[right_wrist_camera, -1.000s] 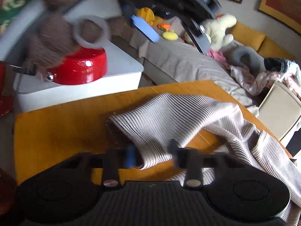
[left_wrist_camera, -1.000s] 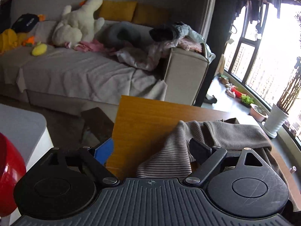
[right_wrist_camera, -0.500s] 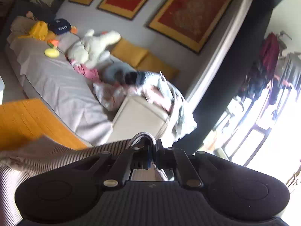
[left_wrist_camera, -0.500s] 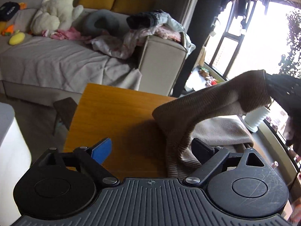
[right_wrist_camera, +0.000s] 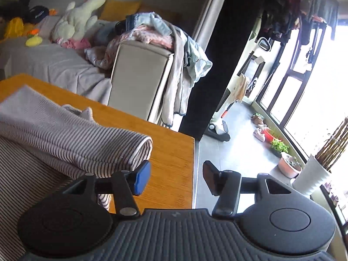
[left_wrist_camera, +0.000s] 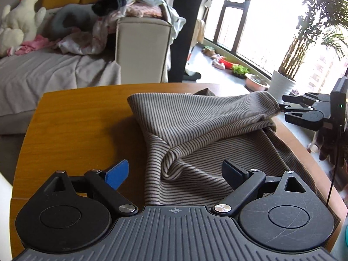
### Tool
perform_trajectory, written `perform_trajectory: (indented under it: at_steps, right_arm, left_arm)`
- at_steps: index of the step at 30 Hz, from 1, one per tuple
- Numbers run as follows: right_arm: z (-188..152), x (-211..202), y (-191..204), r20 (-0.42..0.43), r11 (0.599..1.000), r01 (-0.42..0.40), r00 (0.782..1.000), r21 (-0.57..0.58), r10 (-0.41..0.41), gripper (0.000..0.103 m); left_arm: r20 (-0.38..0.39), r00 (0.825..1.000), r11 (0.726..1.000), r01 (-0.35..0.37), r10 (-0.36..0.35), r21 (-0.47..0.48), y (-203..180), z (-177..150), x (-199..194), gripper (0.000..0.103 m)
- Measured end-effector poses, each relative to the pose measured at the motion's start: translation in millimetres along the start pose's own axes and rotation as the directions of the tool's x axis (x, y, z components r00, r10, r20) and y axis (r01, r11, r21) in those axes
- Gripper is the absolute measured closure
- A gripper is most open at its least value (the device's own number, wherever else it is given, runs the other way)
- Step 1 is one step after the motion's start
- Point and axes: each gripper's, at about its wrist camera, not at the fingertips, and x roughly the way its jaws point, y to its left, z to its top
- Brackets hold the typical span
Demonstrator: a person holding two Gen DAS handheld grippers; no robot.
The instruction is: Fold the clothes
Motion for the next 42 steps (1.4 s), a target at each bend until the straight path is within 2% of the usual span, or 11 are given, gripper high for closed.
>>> perform_trajectory:
  at_steps: [4, 7, 8, 15, 23, 29, 34, 37, 39, 41, 42]
  right_arm:
    - [11.1, -8.4, -22.8, 0.070, 0.905, -0.222, 0.975, 0.363, 0.211, 0.049]
    - [7.6, 8.3, -12.3, 0.063, 0.863, -0.264, 0.963, 0.430, 0.263, 0.056]
    - [4.8, 16.6, -5.1, 0.038, 0.869, -0.257, 0.963, 0.422, 0.266, 0.069]
    - [-16.5, 20.0, 28.7, -0.070, 0.958, -0.127, 0.986, 0.256, 0.150, 0.066]
    - [-42.5, -106.6, 36.3, 0.005, 0.963, -0.250, 0.968, 0.102, 0.250, 0.050]
    - [-83.4, -193.7, 77.2, -0.019, 0.923, -0.385, 0.923, -0.019, 0.385, 0.040]
    - [-114.0, -233.2, 145.4, -0.063, 0.834, -0.509, 0.859, -0.214, 0.508, 0.039]
    - [-124.0, -236.7, 175.6, -0.064, 0.818, -0.491, 0.866, -0.301, 0.496, 0.039]
    - [-126.2, -234.7, 186.3, -0.044, 0.820, -0.452, 0.883, -0.350, 0.468, 0.051]
    - [-121.0, -236.2, 189.3, -0.037, 0.819, -0.425, 0.894, -0.385, 0.447, 0.091]
    - [-114.6, -238.3, 183.9, -0.011, 0.832, -0.406, 0.900, -0.377, 0.435, 0.097]
  left_arm:
    - [0.033, 0.998, 0.998, 0.054, -0.055, 0.030, -14.8, 7.4, 7.1, 0.006]
    - [0.058, 0.994, 0.994, 0.091, -0.094, 0.052, -28.4, 13.4, 20.5, 0.005]
    - [0.063, 0.993, 0.994, 0.094, -0.098, 0.060, -32.1, 14.4, 26.5, 0.004]
    - [0.020, 1.000, 0.998, 0.011, -0.012, 0.069, -29.0, 2.6, 57.3, 0.004]
    - [0.040, 0.996, 0.977, -0.090, 0.084, 0.195, -21.5, -28.9, -11.9, 0.001]
    - [0.022, 0.993, 0.965, -0.119, 0.117, 0.232, -26.6, -70.7, -57.4, 0.000]
    - [0.029, 0.991, 0.967, -0.132, 0.128, 0.220, -33.7, -97.4, -90.4, 0.000]
    - [0.032, 0.994, 0.961, -0.113, 0.108, 0.252, -42.9, -105.4, -104.2, 0.000]
    - [0.038, 0.994, 0.951, -0.106, 0.099, 0.290, -51.2, -110.2, -111.5, 0.000]
    - [0.042, 0.995, 0.941, -0.101, 0.092, 0.322, -58.8, -113.3, -116.8, 0.000]
    - [0.041, 0.996, 0.937, -0.091, 0.082, 0.337, -62.4, -115.1, -119.3, 0.000]
